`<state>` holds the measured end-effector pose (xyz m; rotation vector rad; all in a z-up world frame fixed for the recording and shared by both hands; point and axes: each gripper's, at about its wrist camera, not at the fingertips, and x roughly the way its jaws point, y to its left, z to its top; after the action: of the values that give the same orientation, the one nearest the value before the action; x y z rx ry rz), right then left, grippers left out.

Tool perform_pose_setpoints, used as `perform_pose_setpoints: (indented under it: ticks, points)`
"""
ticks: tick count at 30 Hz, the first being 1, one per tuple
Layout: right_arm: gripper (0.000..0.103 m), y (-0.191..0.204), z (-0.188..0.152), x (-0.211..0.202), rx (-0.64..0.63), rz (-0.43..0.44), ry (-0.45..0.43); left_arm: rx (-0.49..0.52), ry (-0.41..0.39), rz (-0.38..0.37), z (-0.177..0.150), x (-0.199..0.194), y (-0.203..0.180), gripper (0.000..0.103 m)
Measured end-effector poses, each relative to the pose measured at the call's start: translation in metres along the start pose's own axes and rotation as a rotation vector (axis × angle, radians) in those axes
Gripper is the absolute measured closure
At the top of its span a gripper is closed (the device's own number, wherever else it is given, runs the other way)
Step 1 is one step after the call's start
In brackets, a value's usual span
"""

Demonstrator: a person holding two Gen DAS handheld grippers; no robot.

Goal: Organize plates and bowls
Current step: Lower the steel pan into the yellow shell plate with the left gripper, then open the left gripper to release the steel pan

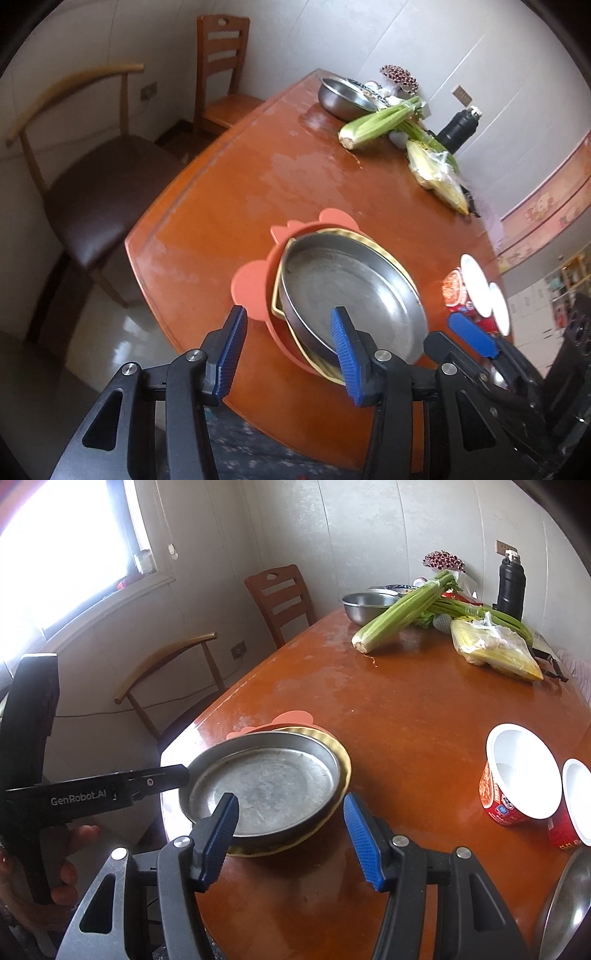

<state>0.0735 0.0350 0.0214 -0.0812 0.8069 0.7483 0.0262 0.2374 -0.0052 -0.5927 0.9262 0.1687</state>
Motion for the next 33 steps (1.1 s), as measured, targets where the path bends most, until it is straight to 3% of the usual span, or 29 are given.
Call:
perform_pose_setpoints:
  ticks: [3,25,33]
  points:
    - [0.044,-0.003,-0.001,0.001,0.009,0.004,0.003,-0.033,0.022,-0.031,-0.001,0.005,0.002,0.054]
    - [0.044,-0.005,-0.008,0.029,0.009,0.027,0.079,-0.069,0.098,-0.066,-0.005,0.046,0.001,0.053]
    - [0.044,-0.009,-0.007,0.037,0.016,0.029,0.092,-0.028,0.078,-0.009,0.001,0.056,-0.012,0.051]
